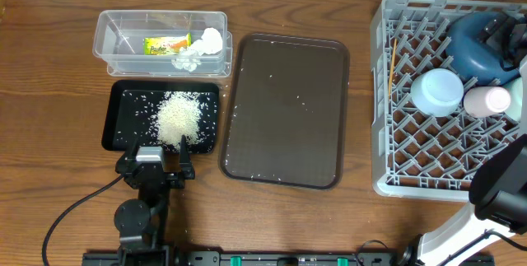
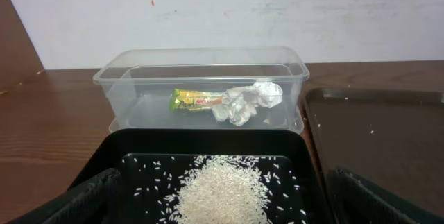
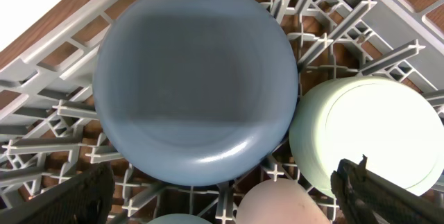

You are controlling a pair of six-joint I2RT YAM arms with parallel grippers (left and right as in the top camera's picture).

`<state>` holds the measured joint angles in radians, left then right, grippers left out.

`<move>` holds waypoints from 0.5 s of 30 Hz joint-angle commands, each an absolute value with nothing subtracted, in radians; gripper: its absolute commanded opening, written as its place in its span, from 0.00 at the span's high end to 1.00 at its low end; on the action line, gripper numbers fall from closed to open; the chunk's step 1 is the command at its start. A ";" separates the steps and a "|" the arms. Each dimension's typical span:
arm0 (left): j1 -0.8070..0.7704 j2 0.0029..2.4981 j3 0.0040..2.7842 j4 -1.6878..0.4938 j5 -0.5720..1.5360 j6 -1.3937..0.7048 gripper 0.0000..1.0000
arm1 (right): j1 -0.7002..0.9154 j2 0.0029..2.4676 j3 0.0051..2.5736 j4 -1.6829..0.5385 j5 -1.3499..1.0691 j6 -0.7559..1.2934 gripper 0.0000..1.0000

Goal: Sort waste into correct bins and load items into the dishwasher rack

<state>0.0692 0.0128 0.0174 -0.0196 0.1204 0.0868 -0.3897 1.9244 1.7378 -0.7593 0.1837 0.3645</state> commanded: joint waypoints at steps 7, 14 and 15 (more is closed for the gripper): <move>0.073 0.006 0.004 -0.059 0.127 0.101 0.05 | -0.389 1.917 1.736 -0.760 0.194 0.381 0.01; 0.073 0.006 0.004 -0.059 0.127 0.101 0.05 | -0.373 1.781 1.736 -0.764 0.194 0.381 0.01; 0.073 0.006 0.004 -0.059 0.127 0.101 0.05 | -0.374 1.752 1.736 -0.764 0.194 0.381 0.01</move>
